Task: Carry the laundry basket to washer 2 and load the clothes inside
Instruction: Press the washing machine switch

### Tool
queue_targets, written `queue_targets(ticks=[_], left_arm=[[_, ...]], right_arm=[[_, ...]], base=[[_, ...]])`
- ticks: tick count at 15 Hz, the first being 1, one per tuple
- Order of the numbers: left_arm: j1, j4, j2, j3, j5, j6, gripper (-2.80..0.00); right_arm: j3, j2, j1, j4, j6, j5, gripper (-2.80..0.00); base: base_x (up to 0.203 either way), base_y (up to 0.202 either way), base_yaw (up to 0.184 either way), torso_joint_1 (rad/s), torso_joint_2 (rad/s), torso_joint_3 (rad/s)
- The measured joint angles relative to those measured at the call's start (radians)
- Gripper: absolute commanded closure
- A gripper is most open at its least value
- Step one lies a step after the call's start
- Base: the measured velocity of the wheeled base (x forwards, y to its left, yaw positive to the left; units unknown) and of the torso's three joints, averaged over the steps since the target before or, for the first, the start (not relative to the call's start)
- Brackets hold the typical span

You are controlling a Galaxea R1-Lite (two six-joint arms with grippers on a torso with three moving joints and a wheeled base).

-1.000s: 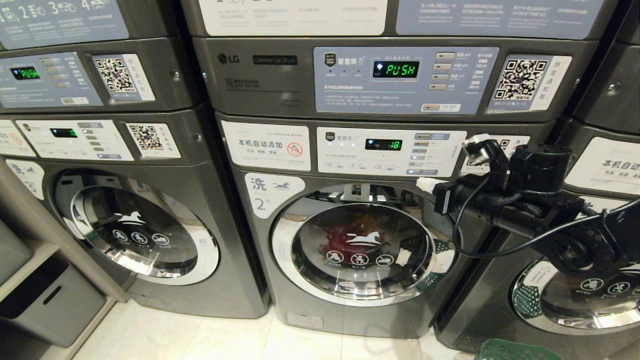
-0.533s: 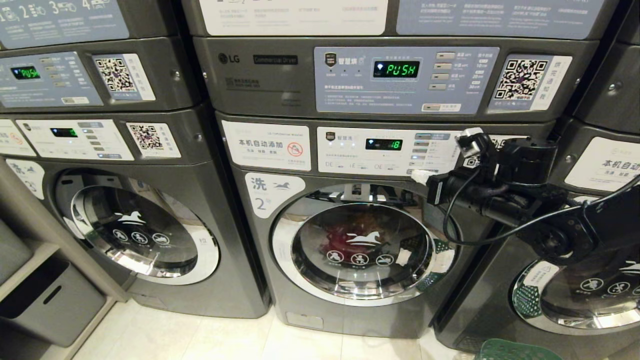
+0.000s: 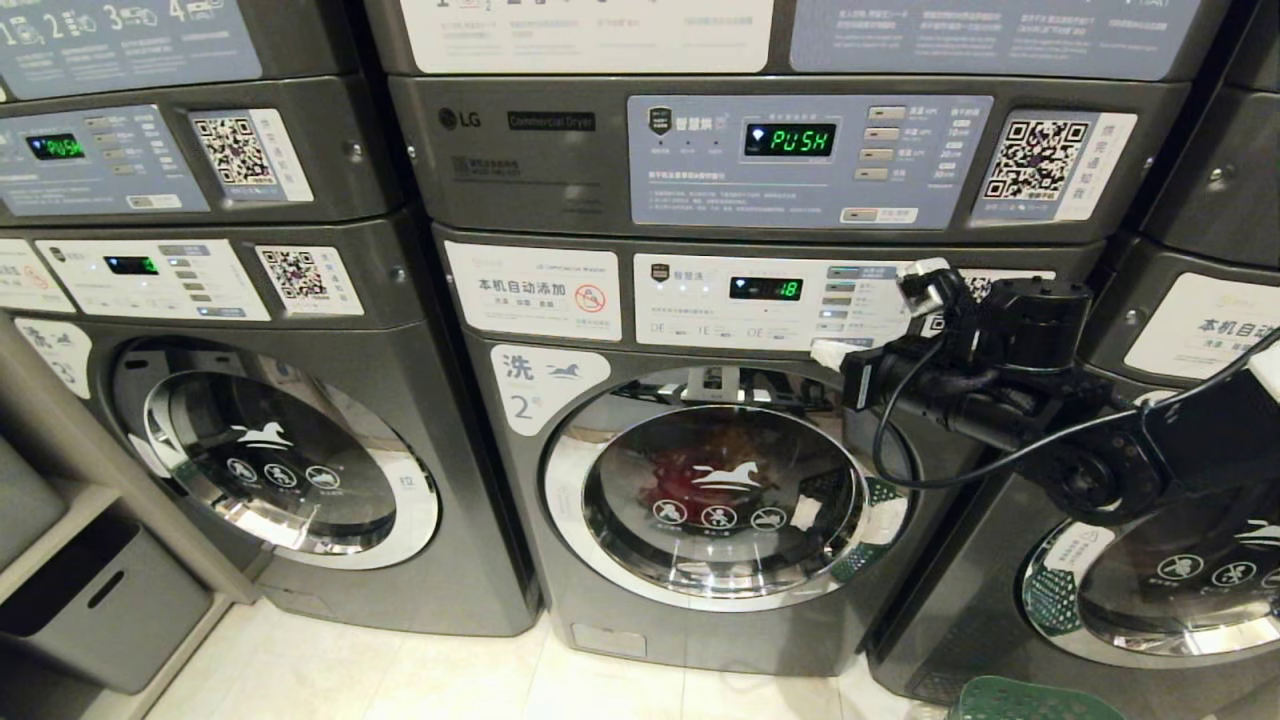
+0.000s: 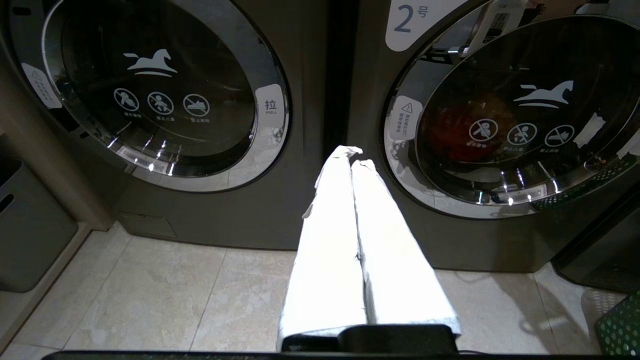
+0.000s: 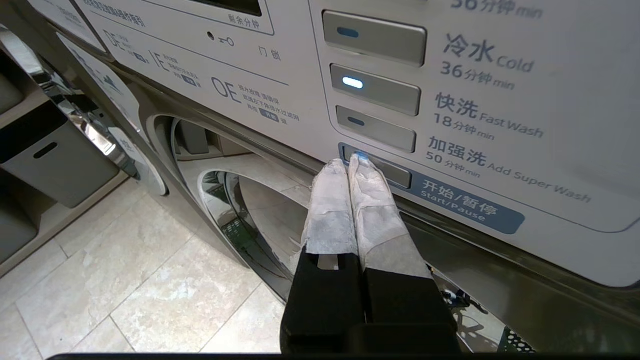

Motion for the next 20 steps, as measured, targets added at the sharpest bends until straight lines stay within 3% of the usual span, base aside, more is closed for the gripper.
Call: queue_targets(ticks=[11, 20], left_arm=[[0.000, 0.000, 0.000, 0.000, 0.000, 0.000, 0.00], [0.000, 0.000, 0.000, 0.000, 0.000, 0.000, 0.00]], right_arm=[[-0.015, -0.004, -0.060, 0.005, -0.001, -0.001, 0.00], [0.003, -0.012, -0.047, -0.001, -0.009, 0.000, 0.00]], base=[[0.000, 0.000, 0.000, 0.000, 0.00, 0.000], [0.000, 0.000, 0.000, 0.000, 0.00, 0.000]])
